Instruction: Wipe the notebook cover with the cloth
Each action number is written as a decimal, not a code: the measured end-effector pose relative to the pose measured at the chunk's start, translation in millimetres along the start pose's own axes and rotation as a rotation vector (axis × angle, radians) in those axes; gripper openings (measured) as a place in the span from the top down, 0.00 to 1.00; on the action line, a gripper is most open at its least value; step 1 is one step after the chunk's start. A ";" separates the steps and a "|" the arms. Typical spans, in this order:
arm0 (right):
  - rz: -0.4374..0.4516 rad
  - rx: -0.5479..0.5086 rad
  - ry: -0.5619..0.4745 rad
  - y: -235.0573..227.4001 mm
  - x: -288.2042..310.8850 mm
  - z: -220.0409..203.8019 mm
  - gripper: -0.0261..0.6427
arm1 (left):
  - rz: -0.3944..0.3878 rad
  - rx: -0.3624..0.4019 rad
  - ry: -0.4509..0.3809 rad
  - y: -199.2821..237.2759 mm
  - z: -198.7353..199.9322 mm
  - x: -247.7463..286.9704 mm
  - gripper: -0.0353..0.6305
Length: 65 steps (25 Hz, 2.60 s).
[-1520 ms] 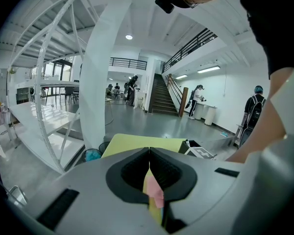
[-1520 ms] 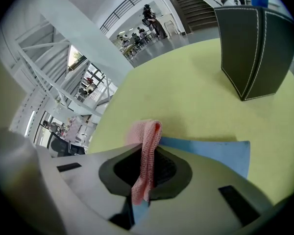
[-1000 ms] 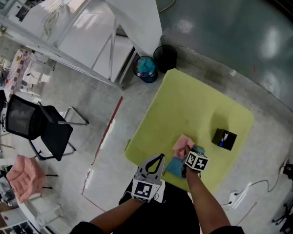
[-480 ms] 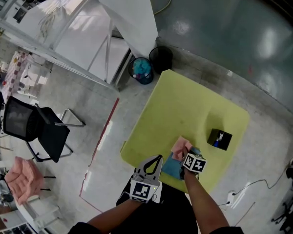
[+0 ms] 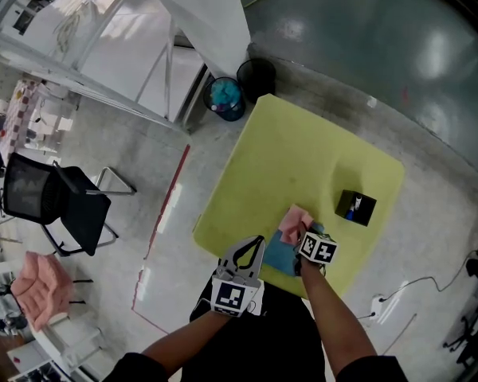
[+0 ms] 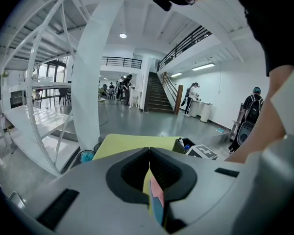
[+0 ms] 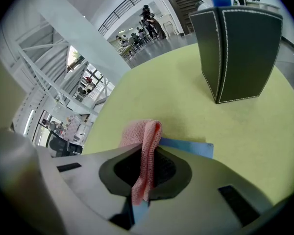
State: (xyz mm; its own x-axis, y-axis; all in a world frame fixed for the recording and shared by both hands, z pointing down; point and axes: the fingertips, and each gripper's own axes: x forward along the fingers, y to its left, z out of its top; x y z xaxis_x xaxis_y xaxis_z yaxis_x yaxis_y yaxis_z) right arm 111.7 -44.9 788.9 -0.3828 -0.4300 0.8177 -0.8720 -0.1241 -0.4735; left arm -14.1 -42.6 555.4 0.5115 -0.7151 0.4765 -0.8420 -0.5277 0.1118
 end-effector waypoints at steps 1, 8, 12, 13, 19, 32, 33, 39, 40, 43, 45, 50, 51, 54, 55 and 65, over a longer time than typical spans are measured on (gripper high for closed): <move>-0.001 0.002 0.000 -0.4 -0.6 0.0 0.90 | -0.002 0.007 0.009 -0.3 -2.3 -0.6 0.92; -0.004 -0.004 0.000 -2.5 -1.3 -1.4 0.90 | 0.006 -0.010 0.001 -2.3 1.9 -3.9 0.92; -0.014 -0.014 0.005 -9.4 -5.8 -2.5 0.90 | 0.012 -0.015 0.001 -6.2 3.6 -7.5 0.92; -0.018 -0.017 0.008 -11.3 -7.0 -3.0 0.90 | 0.013 -0.016 0.001 -6.6 3.9 -8.7 0.92; -0.028 -0.022 0.011 -18.1 -11.6 -3.6 0.90 | 0.013 -0.019 0.005 -9.0 3.6 -12.1 0.92; -0.042 -0.032 0.006 -31.2 -18.5 -6.3 0.90 | 0.016 -0.030 0.009 -17.2 -2.4 -16.1 0.92; -0.043 -0.034 0.005 -32.0 -19.2 -6.3 0.90 | 0.016 -0.029 0.009 -17.9 -2.8 -16.6 0.92; -0.052 -0.029 0.004 -37.0 -22.4 -8.3 0.90 | 0.016 -0.028 0.009 -19.9 -5.2 -20.8 0.92; -0.054 -0.029 0.004 -38.2 -23.2 -8.8 0.90 | 0.015 -0.027 0.009 -20.5 -5.1 -21.3 0.92; -0.064 -0.044 0.006 -41.8 -26.5 -10.4 0.90 | 0.013 -0.026 0.006 -23.3 -4.0 -23.0 0.92; -0.071 -0.056 0.005 -43.3 -28.7 -10.4 0.90 | 0.011 -0.025 0.005 -24.8 -3.6 -24.1 0.92; -0.080 -0.050 0.009 -47.7 -31.5 -11.8 0.90 | 0.007 -0.029 -0.003 -27.8 -4.2 -26.5 0.92; -0.082 -0.049 0.010 -48.6 -31.8 -12.1 0.90 | 0.007 -0.033 -0.008 -28.0 -3.9 -27.0 0.92; -0.086 -0.044 0.013 -50.7 -32.7 -12.3 0.90 | 0.001 -0.041 0.000 -29.0 -7.4 -28.4 0.92; -0.089 -0.042 0.013 -51.3 -33.2 -12.4 0.90 | -0.002 -0.041 0.007 -29.2 -9.2 -28.9 0.92; -0.110 -0.030 0.001 -59.5 -39.1 -17.2 0.90 | -0.011 -0.030 0.006 -24.8 -9.4 -39.7 0.92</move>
State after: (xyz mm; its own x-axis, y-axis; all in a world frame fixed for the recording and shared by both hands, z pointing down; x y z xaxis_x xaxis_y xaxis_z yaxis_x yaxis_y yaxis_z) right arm 173.2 -5.3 790.7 -0.2847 -0.4144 0.8644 -0.9175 -0.1437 -0.3710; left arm -15.2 3.2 542.0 0.5200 -0.7061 0.4806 -0.8409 -0.5220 0.1429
